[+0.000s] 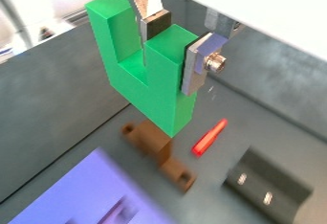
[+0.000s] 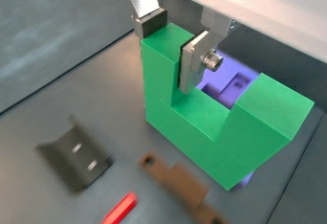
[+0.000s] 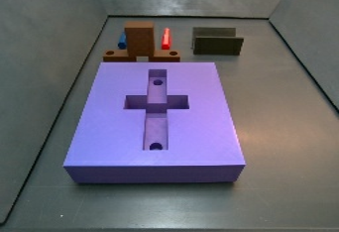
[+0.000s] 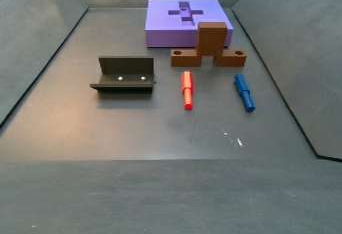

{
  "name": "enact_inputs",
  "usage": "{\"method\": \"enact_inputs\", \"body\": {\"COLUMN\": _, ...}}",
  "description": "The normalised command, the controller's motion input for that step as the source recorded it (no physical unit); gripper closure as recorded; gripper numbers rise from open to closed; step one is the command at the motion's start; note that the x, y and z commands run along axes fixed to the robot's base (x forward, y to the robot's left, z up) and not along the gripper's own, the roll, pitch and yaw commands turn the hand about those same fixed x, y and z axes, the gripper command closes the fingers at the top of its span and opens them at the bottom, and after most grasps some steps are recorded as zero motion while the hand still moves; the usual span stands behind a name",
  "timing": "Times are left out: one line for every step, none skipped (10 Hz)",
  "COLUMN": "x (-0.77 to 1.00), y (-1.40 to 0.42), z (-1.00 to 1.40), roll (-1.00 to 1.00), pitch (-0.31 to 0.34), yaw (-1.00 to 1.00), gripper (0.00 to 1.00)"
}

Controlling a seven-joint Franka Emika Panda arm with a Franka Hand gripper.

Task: Pick up the green object. Move up. Move to above the board. Insert the green object.
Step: Move to above the board.

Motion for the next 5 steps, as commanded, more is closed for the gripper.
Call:
{"method": "enact_inputs", "body": {"x": -0.01, "y": -1.4, "z": 0.18, "roll": 0.0, "pitch": 0.052, "yaw": 0.01, "gripper": 1.0}}
{"method": "enact_inputs", "body": {"x": 0.0, "y": -1.4, "z": 0.19, "roll": 0.01, "pitch": 0.075, "yaw": 0.01, "gripper": 1.0}}
{"method": "enact_inputs", "body": {"x": 0.03, "y": -1.4, "z": 0.2, "roll": 0.0, "pitch": 0.104, "yaw": 0.01, "gripper": 1.0}}
{"method": "enact_inputs", "body": {"x": 0.07, "y": -0.78, "z": 0.12, "roll": 0.02, "pitch": 0.14, "yaw": 0.01, "gripper": 1.0}}
{"method": "enact_inputs", "body": {"x": 0.09, "y": -0.41, "z": 0.07, "roll": 0.02, "pitch": 0.162, "yaw": 0.01, "gripper": 1.0}}
